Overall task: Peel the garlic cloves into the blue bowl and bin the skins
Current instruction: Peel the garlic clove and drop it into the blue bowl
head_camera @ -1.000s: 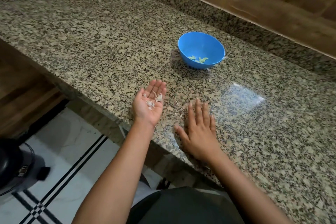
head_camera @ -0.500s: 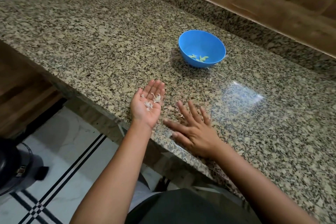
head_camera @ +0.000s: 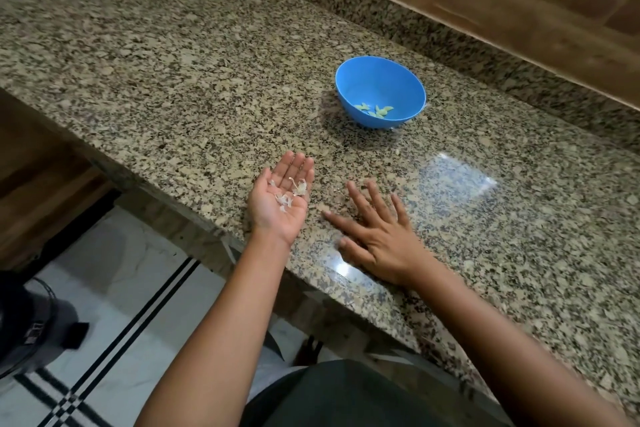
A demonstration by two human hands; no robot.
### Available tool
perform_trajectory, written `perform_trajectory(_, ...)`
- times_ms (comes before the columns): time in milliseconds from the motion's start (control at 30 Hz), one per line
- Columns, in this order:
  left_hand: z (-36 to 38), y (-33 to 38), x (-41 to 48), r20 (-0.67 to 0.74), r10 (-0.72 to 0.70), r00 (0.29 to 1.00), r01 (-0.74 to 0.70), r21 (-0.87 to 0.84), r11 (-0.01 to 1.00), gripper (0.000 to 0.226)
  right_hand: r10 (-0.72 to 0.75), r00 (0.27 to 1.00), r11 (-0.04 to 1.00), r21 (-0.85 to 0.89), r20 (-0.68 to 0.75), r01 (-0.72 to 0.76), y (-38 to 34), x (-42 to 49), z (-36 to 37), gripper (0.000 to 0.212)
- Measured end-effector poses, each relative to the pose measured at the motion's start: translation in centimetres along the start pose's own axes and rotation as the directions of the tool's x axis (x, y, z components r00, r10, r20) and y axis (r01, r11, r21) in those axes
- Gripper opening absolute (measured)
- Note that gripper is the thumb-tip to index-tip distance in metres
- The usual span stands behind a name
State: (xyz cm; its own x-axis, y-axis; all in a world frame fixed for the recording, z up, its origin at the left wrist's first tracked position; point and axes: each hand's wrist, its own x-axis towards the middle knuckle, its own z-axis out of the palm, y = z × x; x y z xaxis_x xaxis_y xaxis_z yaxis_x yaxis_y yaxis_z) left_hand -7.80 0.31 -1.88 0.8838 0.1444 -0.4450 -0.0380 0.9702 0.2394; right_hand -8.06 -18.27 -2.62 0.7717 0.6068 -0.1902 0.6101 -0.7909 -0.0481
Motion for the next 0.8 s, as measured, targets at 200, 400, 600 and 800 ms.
perform_trajectory(200,0.5,-0.5,0.0,0.005,-0.018,1.0,0.017,0.012,1.0,0.046,0.288,0.955,0.954,0.111,-0.066,-0.28,0.7,0.9,-0.1,0.077)
perform_trajectory(400,0.9,-0.8,0.7,0.002,-0.033,0.999,0.033,0.008,0.999,0.044,0.48,0.873,0.849,0.209,0.081,-0.486,0.2,1.6,-0.1,0.101)
perform_trajectory(600,0.9,-0.7,1.2,0.008,-0.043,0.999,0.042,0.006,0.999,0.044,0.345,0.938,0.918,0.193,0.046,-0.347,0.3,2.8,-0.7,0.068)
perform_trajectory(800,0.7,-0.7,1.2,0.018,-0.035,0.999,0.035,0.01,0.999,0.044,0.276,0.961,0.943,0.191,0.006,-0.272,-0.9,2.3,-0.4,0.065)
